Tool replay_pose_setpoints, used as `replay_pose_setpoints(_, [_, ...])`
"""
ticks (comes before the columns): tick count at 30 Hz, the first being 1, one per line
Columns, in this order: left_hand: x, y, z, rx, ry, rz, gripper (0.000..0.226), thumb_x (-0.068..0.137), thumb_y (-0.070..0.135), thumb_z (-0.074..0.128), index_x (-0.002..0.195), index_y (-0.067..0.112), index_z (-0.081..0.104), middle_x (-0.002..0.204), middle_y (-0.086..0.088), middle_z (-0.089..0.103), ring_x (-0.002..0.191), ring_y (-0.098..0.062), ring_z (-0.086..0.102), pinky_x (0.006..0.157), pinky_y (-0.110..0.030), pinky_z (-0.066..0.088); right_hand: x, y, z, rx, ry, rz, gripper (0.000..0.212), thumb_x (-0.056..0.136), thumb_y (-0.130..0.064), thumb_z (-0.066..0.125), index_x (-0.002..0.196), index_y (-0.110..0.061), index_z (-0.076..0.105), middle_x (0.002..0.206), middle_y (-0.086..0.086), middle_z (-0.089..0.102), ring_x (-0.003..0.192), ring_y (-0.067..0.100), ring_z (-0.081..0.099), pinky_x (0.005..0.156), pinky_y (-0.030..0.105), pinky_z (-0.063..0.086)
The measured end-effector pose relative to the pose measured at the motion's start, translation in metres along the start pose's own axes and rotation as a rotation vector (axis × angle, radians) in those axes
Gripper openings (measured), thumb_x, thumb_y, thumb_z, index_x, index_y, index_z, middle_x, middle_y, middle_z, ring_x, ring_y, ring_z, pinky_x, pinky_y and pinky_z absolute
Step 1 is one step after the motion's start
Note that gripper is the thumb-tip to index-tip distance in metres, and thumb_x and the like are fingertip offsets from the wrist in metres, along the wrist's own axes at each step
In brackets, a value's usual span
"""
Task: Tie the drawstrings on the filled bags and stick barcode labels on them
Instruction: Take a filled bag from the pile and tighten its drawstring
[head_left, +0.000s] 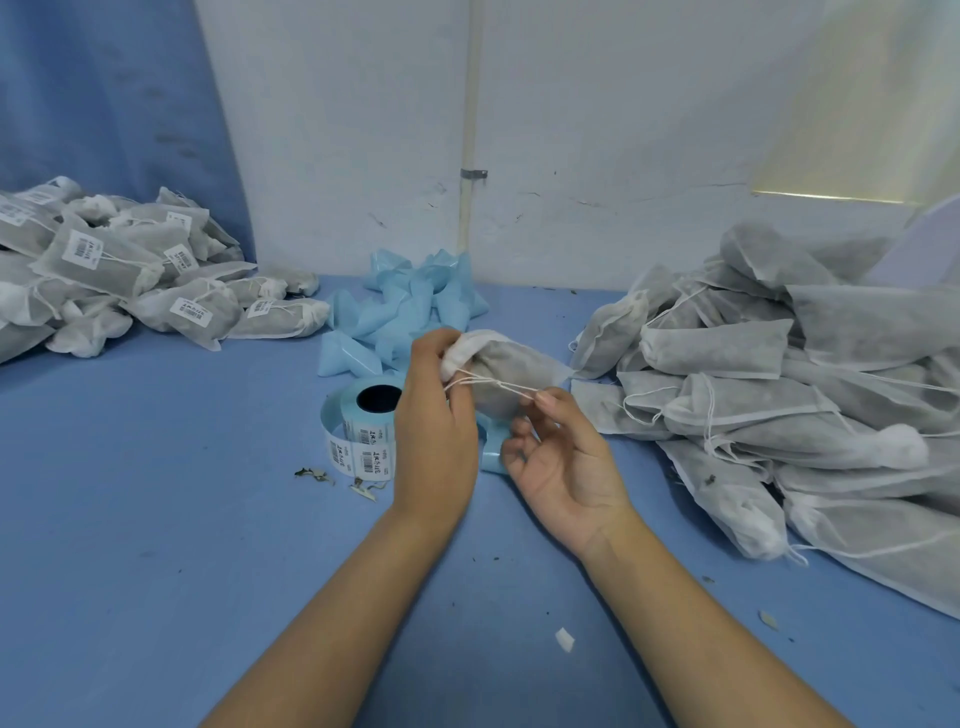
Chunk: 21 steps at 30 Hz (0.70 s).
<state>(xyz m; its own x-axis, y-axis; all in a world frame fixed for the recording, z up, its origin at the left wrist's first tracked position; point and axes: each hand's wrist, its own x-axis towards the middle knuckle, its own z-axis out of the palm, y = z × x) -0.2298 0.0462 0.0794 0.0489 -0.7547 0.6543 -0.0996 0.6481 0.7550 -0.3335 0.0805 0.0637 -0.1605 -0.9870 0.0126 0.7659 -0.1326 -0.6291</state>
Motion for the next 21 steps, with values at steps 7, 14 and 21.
replay_pose_setpoints(7, [0.006, -0.003, -0.003, -0.025, 0.084, -0.025, 0.049, 0.086, -0.004, 0.043, 0.107, 0.04, 0.05, 0.098, 0.021, 0.06, 0.084, -0.001, 0.055, 0.072, -0.008, 0.04, 0.001, 0.005, 0.009, -0.154, 0.179, -0.107, 0.017, 0.07, -0.01, 0.071, 0.071, -0.021, 0.057, 0.073, -0.009, 0.063, 0.065, 0.007, 0.051, 0.06, 0.016, 0.043])
replay_pose_setpoints(14, [0.011, -0.004, -0.005, -0.039, 0.059, -0.071, 0.044, 0.084, -0.007, 0.039, 0.114, 0.018, 0.06, 0.114, -0.001, 0.062, 0.106, -0.013, 0.057, 0.089, -0.015, 0.042, 0.005, 0.012, 0.015, -0.345, 0.264, -0.24, 0.011, 0.08, -0.008, 0.071, 0.077, -0.015, 0.063, 0.074, -0.006, 0.065, 0.071, 0.004, 0.06, 0.075, 0.019, 0.046])
replay_pose_setpoints(21, [0.003, -0.002, -0.005, -0.383, -0.059, -0.202, 0.064, 0.077, 0.008, 0.04, 0.135, 0.032, 0.03, 0.134, 0.014, 0.044, 0.121, -0.013, 0.051, 0.098, -0.024, 0.045, 0.008, 0.01, 0.017, -0.322, 0.339, -0.284, 0.016, 0.082, -0.006, 0.072, 0.073, -0.015, 0.063, 0.072, -0.004, 0.064, 0.07, 0.007, 0.059, 0.072, 0.018, 0.048])
